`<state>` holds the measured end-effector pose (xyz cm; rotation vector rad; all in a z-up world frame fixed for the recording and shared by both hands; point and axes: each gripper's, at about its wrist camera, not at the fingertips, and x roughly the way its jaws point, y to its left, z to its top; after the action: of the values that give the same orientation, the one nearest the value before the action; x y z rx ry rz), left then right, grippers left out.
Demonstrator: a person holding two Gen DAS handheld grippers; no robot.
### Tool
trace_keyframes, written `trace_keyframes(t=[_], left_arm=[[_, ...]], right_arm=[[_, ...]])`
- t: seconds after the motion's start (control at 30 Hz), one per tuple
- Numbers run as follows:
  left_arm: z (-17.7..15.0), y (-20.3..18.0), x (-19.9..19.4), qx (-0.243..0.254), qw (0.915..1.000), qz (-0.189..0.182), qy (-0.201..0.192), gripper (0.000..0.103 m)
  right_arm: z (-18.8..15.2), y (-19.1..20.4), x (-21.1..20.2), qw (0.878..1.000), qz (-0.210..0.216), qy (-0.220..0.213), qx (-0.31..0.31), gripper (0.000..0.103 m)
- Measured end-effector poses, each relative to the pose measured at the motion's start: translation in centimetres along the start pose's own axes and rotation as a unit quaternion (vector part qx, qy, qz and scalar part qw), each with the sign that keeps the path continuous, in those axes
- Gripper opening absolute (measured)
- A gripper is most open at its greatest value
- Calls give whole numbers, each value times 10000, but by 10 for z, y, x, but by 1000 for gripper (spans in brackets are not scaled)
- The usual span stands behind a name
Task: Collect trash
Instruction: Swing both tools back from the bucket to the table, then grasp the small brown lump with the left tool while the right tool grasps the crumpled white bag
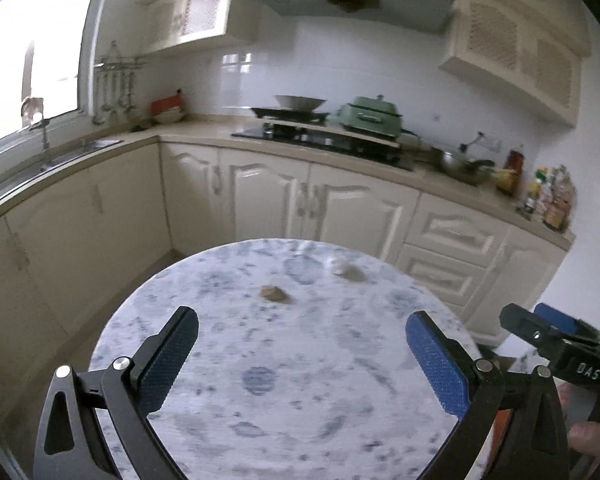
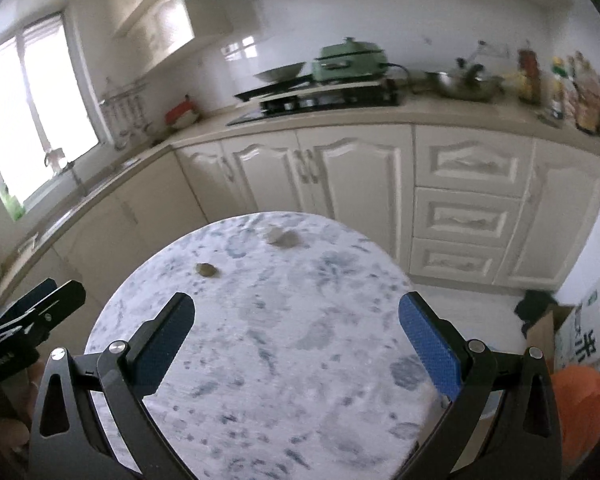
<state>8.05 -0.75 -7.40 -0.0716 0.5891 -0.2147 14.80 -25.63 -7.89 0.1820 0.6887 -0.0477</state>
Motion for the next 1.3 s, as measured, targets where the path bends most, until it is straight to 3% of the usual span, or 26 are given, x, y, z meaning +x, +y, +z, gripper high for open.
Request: trace_keyframes(t=[0.2, 0.47, 0.67, 0.87, 0.93, 1.03, 1.13, 1.2, 1.27, 1.3], left_arm=[[6, 17, 36, -77, 9991, 341, 249, 102], [45, 31, 162, -77, 9949, 463, 894, 102], [54, 31, 259, 170, 9882, 645, 1376, 102], [62, 22, 320, 442, 9848, 671, 1542, 102], [62, 19, 332, 475, 9840, 658, 1587, 99], [56, 20, 348, 373, 9822, 557, 1756, 86], [55, 21, 357, 326, 9828, 477, 1753, 81], [57, 20, 363, 364, 9833, 443, 1728, 79], [58, 20, 364, 365, 9840, 434, 1688, 61], [61, 20, 368, 364, 9848, 377, 1655, 55]], right_arm=[[13, 24, 35, 9988, -63, 118, -466, 103], [30, 23, 134, 9963, -117, 628, -575, 103], [38, 14, 213, 9929, -242, 1032, -535, 103], [43, 16, 268, 9907, -171, 1210, -606, 102], [46, 17, 281, 9904, -129, 1241, -601, 100], [47, 19, 301, 9889, -143, 1335, -632, 97], [47, 20, 315, 9883, -104, 1380, -642, 91], [46, 23, 322, 9869, -124, 1418, -755, 75], [45, 28, 324, 9860, -228, 1354, -947, 64], [45, 29, 324, 9859, -204, 1338, -980, 50]])
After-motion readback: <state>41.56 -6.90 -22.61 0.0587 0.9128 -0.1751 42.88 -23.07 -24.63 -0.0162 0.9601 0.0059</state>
